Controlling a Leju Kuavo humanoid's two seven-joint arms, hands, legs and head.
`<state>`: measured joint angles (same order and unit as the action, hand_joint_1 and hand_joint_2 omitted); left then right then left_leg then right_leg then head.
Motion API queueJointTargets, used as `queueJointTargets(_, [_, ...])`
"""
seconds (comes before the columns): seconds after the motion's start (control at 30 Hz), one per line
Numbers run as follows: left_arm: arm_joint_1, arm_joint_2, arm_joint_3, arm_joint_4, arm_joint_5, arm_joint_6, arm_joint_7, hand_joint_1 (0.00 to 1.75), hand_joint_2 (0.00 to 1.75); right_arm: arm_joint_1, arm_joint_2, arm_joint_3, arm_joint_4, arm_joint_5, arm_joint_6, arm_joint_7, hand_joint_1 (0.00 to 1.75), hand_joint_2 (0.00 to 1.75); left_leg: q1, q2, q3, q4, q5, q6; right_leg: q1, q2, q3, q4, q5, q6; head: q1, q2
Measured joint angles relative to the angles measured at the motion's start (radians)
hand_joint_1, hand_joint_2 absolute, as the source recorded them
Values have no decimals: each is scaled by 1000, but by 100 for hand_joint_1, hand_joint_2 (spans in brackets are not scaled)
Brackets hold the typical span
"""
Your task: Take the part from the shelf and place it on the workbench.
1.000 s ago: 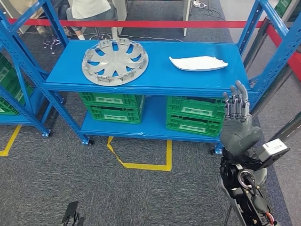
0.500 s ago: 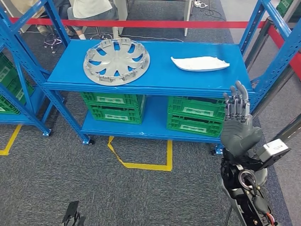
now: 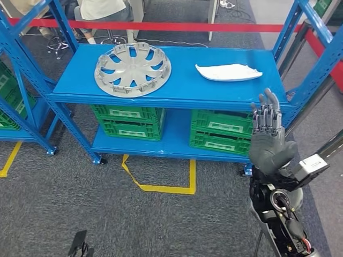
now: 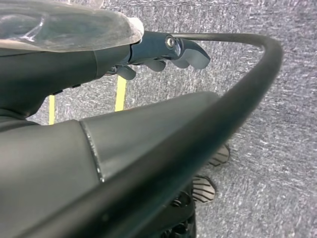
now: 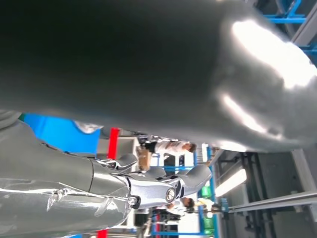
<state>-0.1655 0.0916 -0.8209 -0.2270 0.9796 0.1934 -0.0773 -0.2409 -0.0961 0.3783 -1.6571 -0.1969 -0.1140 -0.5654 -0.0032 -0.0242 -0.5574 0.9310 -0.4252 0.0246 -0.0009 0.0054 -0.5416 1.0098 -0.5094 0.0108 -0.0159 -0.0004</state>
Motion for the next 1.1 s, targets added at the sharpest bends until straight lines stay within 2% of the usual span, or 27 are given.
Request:
queueJointTargets(0.03, [1, 0, 0, 0, 2, 0, -1, 0, 0, -2, 0, 0, 0, -1, 0, -1, 0, 0, 4, 1, 6, -5, 1, 1, -2, 0, -25, 54, -28, 4, 5, 0])
queueJointTargets(0.1, [2, -1, 0, 0, 4, 1, -2, 0, 0, -2, 0, 2, 2, -2, 0, -2, 0, 0, 6, 1, 9, -6, -1, 2, -9, -1, -92, 195, -85, 14, 16, 0])
queueJointTargets(0.13, [3, -1, 0, 0, 4, 1, -2, 0, 0, -1, 0, 3, 3, -2, 0, -2, 0, 0, 8, 1, 10, -6, -3, 1, -13, -1, -119, 243, -96, 18, 19, 0])
queueJointTargets(0.17, [5, -2, 0, 0, 5, 1, -2, 0, 0, 0, 0, 4, 5, -2, 0, -2, 0, 0, 11, 0, 12, -5, -5, -2, -18, -1, -128, 253, -86, 23, 21, 0])
queueJointTargets(0.2, [7, -2, 0, 0, 5, 1, -2, 0, 0, 0, 0, 4, 6, -2, 0, -2, 0, 0, 15, -2, 16, -4, -9, -7, -22, -1, -116, 220, -56, 28, 24, 0])
queueJointTargets(0.27, [9, -2, 0, 0, 5, 1, -2, 0, 0, -2, 0, 4, 8, -2, 0, -2, 0, 0, 22, -6, 24, 1, -18, -22, -29, 1, -54, 79, 20, 38, 32, 0])
queueJointTargets(0.3, [9, -1, 0, 1, 5, 1, -2, 0, 0, -4, 0, 5, 9, -3, 0, -2, 0, 0, 23, -8, 24, 7, -23, -30, -31, 4, -23, 18, 41, 39, 38, 0])
queueJointTargets(0.33, [8, 0, 0, 1, 6, 2, -4, 0, 0, -4, 0, 7, 10, -4, -1, -2, 0, 0, 22, -9, 22, 11, -24, -37, -30, 7, -6, -17, 48, 36, 41, 0])
queueJointTargets(0.37, [8, 0, 0, 1, 6, 3, -5, 0, 0, -4, 0, 8, 11, -5, -2, -2, 0, 0, 21, -10, 19, 12, -24, -43, -27, 9, 0, -26, 42, 30, 40, 0])
queueJointTargets(0.43, [10, -1, 0, 2, 7, 4, -7, 0, 0, -4, 0, 10, 11, -6, -4, -2, 0, 0, 22, -10, 16, 13, -23, -54, -25, 9, 1, -28, 42, 12, 32, 0])
queueJointTargets(0.5, [11, -1, 0, 2, 8, 5, -7, 0, 0, -9, 1, 11, 11, -6, -5, -3, 0, 0, 24, -1, 0, 51, -47, -62, -26, 6, 4, -33, 44, -3, 23, 0])
queueJointTargets(0.53, [10, -2, 0, 2, 8, 5, -8, 0, 0, -11, 2, 11, 11, -6, -5, -3, 0, 0, 24, 6, -25, 101, -72, -65, -26, 4, 6, -35, 44, -9, 16, 0])
queueJointTargets(0.6, [9, -2, 0, 2, 8, 6, -8, 0, 0, -12, 3, 12, 12, -6, -5, -2, 0, 0, 22, 13, -103, 245, -129, -68, -22, -1, 5, -35, 43, -16, -1, 0])
queueJointTargets(0.63, [10, -2, 0, 2, 8, 6, -7, 0, 0, -11, 3, 13, 13, -6, -6, -1, 0, 0, 22, 14, -137, 303, -144, -68, -19, -3, 5, -35, 43, -18, -6, 0])
queueJointTargets(0.67, [12, -2, 0, 2, 8, 6, -7, 0, 0, -10, 3, 14, 14, -6, -6, -1, 0, 0, 21, 14, -155, 327, -140, -65, -16, -4, 6, -35, 42, -20, -11, 0])
queueJointTargets(0.7, [13, -2, 0, 2, 8, 7, -6, 0, 0, -10, 3, 15, 15, -6, -6, -1, 0, 0, 20, 14, -151, 307, -117, -60, -13, -5, 7, -35, 41, -21, -15, 0])
queueJointTargets(0.77, [14, -1, 0, 2, 9, 7, -6, 0, 0, -11, 3, 16, 16, -6, -6, -1, 0, 0, 11, 15, -90, 169, -42, -41, -8, -5, 12, -36, 39, -23, -21, 0])
queueJointTargets(0.8, [13, 0, 0, 2, 9, 7, -6, 0, 0, -11, 3, 16, 16, -6, -6, -1, 0, 0, 7, 18, -58, 100, -15, -32, -5, -5, 12, -35, 38, -22, -22, 0])
queueJointTargets(0.83, [12, 0, 0, 2, 9, 8, -6, 0, 0, -11, 3, 16, 16, -6, -7, -1, 0, 0, 1, 21, -35, 51, 1, -27, -4, -5, 12, -35, 36, -20, -22, 0])
queueJointTargets(0.9, [11, 1, 0, 2, 9, 8, -6, 0, 0, -11, 4, 17, 16, -6, -7, -1, 0, 0, -6, 25, -24, 24, 3, -24, -4, -6, 12, -37, 34, -12, -21, 0])
queueJointTargets(0.97, [12, 0, 0, 3, 9, 9, -6, 0, 0, -11, 4, 18, 16, -6, -7, -1, 0, 0, -2, 24, -17, 13, 6, -21, -4, -6, 12, -35, 28, -2, -20, 0])
queueJointTargets(1.0, [12, 0, 0, 3, 9, 10, -6, 0, 0, -11, 4, 18, 16, -6, -7, -1, 0, 0, 2, 24, -12, 6, 8, -19, -4, -6, 5, -17, 14, 3, -17, 0])
queueJointTargets(1.03, [12, -1, 0, 3, 9, 10, -6, 0, 0, -12, 4, 18, 16, -6, -8, -1, 0, 0, 5, 25, -8, 1, 10, -16, -4, -6, -11, 22, -11, 7, -12, 0])
queueJointTargets(1.1, [13, -1, 0, 3, 9, 10, -6, 0, 0, -11, 4, 19, 16, -6, -9, -1, 0, 0, 6, 25, -4, -1, 8, -12, -8, -5, -73, 156, -76, 14, 2, 0])
